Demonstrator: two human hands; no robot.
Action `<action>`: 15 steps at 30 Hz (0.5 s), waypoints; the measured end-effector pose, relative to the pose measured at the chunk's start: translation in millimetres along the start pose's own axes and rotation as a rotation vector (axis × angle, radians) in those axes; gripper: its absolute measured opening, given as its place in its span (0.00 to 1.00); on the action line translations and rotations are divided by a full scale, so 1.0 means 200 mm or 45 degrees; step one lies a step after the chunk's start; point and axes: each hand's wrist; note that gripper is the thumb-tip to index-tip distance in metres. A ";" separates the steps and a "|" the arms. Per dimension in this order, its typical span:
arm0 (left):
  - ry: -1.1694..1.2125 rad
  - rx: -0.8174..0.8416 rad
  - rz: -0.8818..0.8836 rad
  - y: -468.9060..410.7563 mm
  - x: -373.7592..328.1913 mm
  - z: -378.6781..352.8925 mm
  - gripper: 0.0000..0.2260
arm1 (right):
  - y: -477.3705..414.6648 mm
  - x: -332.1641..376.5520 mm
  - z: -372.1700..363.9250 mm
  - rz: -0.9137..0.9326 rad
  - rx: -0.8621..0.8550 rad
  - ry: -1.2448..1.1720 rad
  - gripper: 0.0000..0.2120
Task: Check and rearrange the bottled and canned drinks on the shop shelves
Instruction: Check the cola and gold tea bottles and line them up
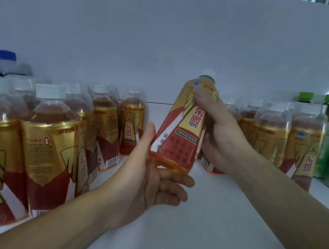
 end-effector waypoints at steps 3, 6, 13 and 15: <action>-0.083 -0.095 -0.095 -0.03 0.02 0.00 0.35 | 0.00 -0.01 -0.01 0.087 -0.027 0.074 0.33; -0.065 -0.231 -0.272 -0.04 0.03 -0.01 0.28 | -0.01 -0.02 -0.01 0.179 -0.075 0.157 0.36; 0.144 -0.178 -0.065 -0.01 0.01 0.03 0.32 | 0.01 0.01 -0.02 0.018 0.048 0.172 0.23; 0.076 -0.233 -0.112 -0.01 0.02 0.02 0.31 | 0.02 0.00 -0.02 0.053 0.002 0.213 0.22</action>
Point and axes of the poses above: each hand's wrist, its own y-axis away from the middle knuckle, its own z-axis out of the back of the hand, x = y × z, and after that the axes turned 15 degrees about -y, right-handed
